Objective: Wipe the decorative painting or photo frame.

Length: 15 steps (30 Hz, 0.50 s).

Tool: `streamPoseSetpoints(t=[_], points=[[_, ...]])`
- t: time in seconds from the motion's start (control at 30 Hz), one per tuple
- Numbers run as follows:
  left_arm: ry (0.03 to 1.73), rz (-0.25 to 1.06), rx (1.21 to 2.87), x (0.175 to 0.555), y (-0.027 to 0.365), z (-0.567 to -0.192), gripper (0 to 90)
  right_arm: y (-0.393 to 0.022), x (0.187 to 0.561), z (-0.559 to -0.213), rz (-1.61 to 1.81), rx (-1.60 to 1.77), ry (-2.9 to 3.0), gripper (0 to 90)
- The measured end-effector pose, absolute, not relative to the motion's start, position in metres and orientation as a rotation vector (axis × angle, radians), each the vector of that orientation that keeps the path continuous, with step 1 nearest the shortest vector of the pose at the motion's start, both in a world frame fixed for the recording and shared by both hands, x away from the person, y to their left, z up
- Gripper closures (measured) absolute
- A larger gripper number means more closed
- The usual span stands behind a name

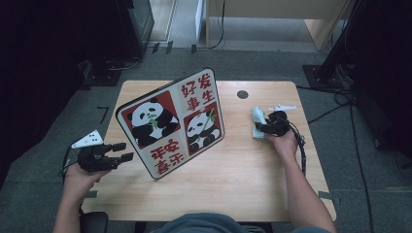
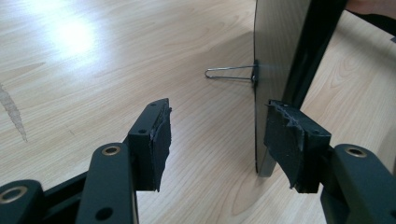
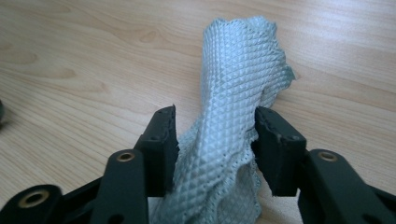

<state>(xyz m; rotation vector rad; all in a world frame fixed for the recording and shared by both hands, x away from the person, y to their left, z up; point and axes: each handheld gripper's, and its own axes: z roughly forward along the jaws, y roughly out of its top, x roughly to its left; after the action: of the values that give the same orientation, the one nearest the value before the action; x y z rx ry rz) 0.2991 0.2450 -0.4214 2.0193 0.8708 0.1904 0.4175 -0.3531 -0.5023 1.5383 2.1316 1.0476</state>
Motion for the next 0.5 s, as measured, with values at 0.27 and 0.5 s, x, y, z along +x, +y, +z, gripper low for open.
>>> streamPoseSetpoints(t=[0.27, 0.5], points=[[0.892, 0.187, 2.020, 0.307, 0.249, -0.424, 41.1, -0.354, 0.404, -0.491, 1.063, 1.509, 2.132, 48.9], [0.921, 0.190, 2.049, 0.317, 0.247, -0.429, 41.2, -0.355, 0.388, -0.482, 1.107, 1.489, 2.110, 48.3]])
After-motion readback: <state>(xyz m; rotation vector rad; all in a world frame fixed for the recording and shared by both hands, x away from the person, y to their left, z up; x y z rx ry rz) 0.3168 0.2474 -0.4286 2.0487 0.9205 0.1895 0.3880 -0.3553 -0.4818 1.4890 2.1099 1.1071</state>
